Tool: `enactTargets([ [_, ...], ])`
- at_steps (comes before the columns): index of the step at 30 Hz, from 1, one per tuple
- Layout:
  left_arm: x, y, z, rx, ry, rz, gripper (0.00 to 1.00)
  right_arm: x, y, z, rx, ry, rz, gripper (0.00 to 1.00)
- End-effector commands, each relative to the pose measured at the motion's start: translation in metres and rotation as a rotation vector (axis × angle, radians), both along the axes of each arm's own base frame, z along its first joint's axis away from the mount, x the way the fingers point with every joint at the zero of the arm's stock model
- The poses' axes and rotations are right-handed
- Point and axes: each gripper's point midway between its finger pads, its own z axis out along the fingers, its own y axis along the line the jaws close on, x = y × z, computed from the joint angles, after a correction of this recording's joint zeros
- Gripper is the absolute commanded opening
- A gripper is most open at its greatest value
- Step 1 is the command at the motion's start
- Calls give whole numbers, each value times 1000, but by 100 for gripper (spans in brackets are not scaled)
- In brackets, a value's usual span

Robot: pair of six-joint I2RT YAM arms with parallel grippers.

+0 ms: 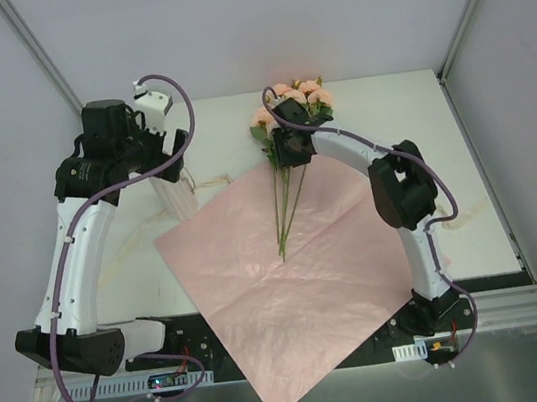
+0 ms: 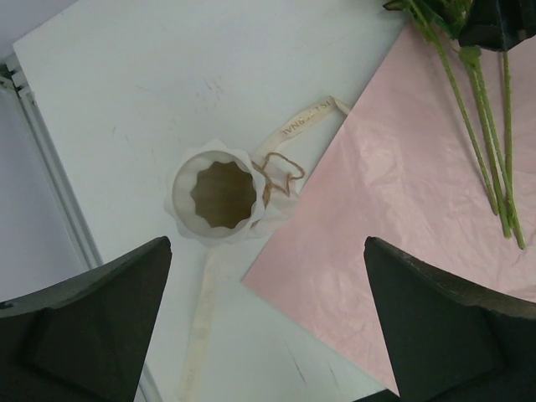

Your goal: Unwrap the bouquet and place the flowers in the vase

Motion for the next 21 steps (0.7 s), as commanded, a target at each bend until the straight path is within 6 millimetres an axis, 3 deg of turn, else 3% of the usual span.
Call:
enactTargets([
  [1,0,5,4,-60,3,51,99,13,11,1,73,5,-6,42],
  [7,-2,10,6,-53,-11,63,99,11,16,-14,94,39,-4,19],
  [8,-3,11,6,-49,-12,66,99,11,16,-14,98,38,-7,11],
  [11,-5,13,1,-41,-4,64,99,5,13,-6,118,14,-12,7],
  [12,-5,12,-4,-36,6,61,99,6,15,13,145,-28,-8,7],
  [14,-4,14,-9,-31,14,67,99,-3,11,18,140,-39,-6,6],
  [15,-3,14,-10,-28,13,69,99,-4,11,40,162,-81,-3,6],
  [17,-2,16,-11,-29,12,74,99,-14,8,48,158,-101,-2,4],
  [18,-2,15,-12,-37,14,72,99,-17,6,71,177,-145,4,4],
  [20,-1,14,-10,-48,12,71,99,-26,2,83,179,-172,4,4],
  [21,-1,14,-8,-54,11,74,99,-29,-1,104,201,-211,4,4],
])
